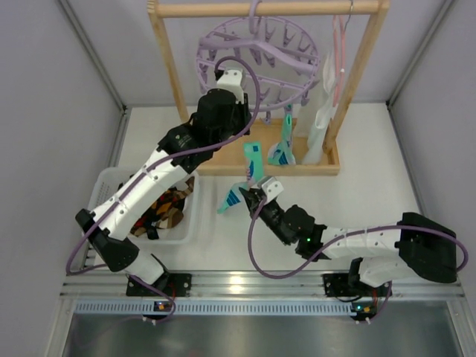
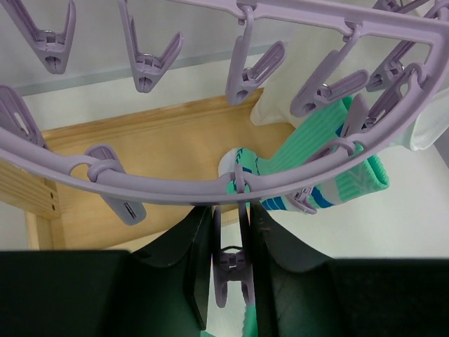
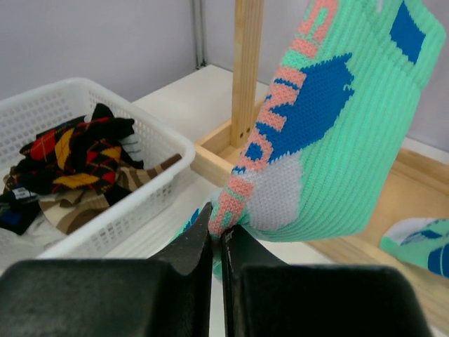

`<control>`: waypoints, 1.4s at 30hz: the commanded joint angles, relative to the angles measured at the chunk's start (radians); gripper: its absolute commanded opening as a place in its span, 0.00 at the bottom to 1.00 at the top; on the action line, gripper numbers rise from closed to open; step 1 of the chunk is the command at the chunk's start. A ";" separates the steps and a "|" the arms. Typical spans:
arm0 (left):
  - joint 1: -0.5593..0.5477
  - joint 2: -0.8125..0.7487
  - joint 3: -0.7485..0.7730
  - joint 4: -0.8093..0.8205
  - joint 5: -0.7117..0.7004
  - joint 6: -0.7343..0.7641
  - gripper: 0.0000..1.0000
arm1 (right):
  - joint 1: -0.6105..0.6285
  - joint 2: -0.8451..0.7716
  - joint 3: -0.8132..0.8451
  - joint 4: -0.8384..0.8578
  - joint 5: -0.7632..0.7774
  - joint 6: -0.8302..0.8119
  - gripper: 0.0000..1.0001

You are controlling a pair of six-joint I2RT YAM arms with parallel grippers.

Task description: Remove the socks clipped to the hanger

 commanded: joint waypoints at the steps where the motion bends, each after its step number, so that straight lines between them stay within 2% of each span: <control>1: 0.005 0.014 0.017 0.084 -0.007 0.007 0.03 | 0.024 -0.080 -0.083 0.120 0.035 0.064 0.00; 5: 0.006 0.019 0.023 0.084 -0.009 0.000 0.00 | 0.022 -0.149 -0.155 0.110 0.075 0.078 0.00; 6: 0.006 0.019 0.025 0.082 0.003 0.001 0.09 | 0.024 -0.184 -0.176 0.084 0.083 0.079 0.00; 7: 0.006 0.016 0.020 0.082 0.005 0.001 0.42 | 0.024 -0.201 -0.184 0.064 0.098 0.081 0.00; 8: 0.006 0.014 0.020 0.082 0.006 0.004 0.54 | 0.022 -0.221 -0.195 0.039 0.106 0.081 0.00; 10: 0.006 -0.004 0.004 0.078 0.000 0.012 0.69 | 0.021 -0.282 -0.196 -0.065 0.115 0.121 0.00; 11: 0.006 -0.017 -0.009 0.078 -0.009 0.012 0.90 | 0.010 -0.297 -0.190 -0.103 0.109 0.132 0.00; 13: 0.006 -0.071 -0.062 0.076 -0.058 0.018 0.97 | -0.019 -0.348 -0.175 -0.222 0.060 0.165 0.00; 15: 0.006 -0.127 -0.111 0.066 -0.118 0.018 0.98 | -0.042 -0.370 -0.134 -0.304 0.020 0.185 0.00; 18: 0.006 -0.250 -0.211 0.015 -0.282 0.007 0.98 | -0.083 -0.353 -0.043 -0.436 -0.101 0.175 0.00; 20: 0.006 -0.340 -0.265 -0.034 -0.424 -0.002 0.98 | -0.100 -0.319 0.059 -0.520 -0.223 0.153 0.00; 23: 0.006 -0.470 -0.300 -0.163 -0.535 -0.058 0.98 | -0.109 -0.214 0.225 -0.606 -0.406 0.106 0.00; 24: 0.006 -0.507 -0.311 -0.203 -0.575 -0.077 0.98 | -0.109 -0.149 0.266 -0.619 -0.449 0.104 0.00; 28: 0.006 -0.696 -0.355 -0.212 -0.584 -0.065 0.98 | -0.108 0.039 0.475 -0.648 -0.624 0.098 0.00; 29: 0.006 -0.748 -0.355 -0.212 -0.587 -0.050 0.98 | -0.108 0.082 0.573 -0.659 -0.647 0.066 0.00; 33: 0.006 -0.817 -0.345 -0.206 -0.676 0.009 0.98 | -0.086 0.361 0.831 -0.734 -0.745 0.047 0.00; 34: 0.006 -0.820 -0.340 -0.206 -0.699 0.024 0.98 | -0.077 0.415 0.945 -0.751 -0.774 0.047 0.00; 38: 0.006 -0.868 -0.345 -0.205 -0.773 0.046 0.98 | -0.060 0.737 1.230 -0.867 -0.802 0.049 0.00; 42: 0.006 -0.922 -0.369 -0.200 -0.797 0.035 0.98 | -0.050 0.923 1.409 -0.947 -0.794 0.073 0.00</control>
